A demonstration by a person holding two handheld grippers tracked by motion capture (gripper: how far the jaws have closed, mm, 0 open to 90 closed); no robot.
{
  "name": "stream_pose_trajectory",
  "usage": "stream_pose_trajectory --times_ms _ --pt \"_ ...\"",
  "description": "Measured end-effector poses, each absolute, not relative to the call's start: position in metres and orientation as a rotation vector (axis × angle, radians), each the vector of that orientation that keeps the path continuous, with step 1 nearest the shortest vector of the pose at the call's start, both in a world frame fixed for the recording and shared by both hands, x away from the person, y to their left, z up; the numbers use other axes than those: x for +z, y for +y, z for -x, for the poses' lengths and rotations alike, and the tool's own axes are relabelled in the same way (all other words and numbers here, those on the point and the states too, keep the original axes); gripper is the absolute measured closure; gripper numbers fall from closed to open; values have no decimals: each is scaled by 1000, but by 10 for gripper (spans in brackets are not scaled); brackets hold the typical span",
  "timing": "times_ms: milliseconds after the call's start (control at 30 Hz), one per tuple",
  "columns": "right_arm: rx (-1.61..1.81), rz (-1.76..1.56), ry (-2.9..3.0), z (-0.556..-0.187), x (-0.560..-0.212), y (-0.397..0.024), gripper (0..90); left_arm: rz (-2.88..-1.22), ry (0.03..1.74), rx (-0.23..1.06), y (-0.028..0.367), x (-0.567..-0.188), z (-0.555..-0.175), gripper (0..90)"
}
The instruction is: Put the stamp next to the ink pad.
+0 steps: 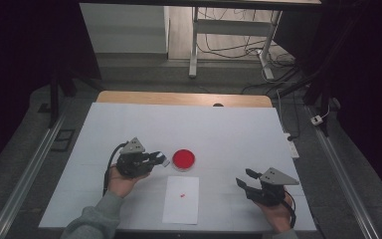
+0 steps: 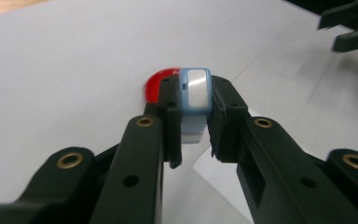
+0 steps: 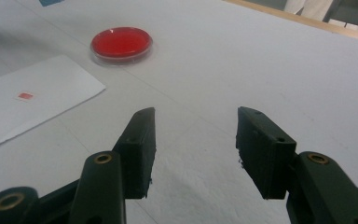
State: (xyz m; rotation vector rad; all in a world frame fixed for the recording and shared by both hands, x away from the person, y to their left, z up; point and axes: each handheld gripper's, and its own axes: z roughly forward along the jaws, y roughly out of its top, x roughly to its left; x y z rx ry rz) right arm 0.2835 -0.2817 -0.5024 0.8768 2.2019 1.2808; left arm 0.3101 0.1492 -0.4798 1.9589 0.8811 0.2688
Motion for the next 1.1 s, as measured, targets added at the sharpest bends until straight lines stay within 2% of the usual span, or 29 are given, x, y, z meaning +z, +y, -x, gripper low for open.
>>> stream_pose_trajectory --times_ms 833,1100 --pt "1239 -896 2219 -284 -507 -288 479 -2136 938 307 136 -511 -325 755" --pt "1233 -896 2220 -284 -507 -288 479 -2124 937 309 135 -512 -326 723"
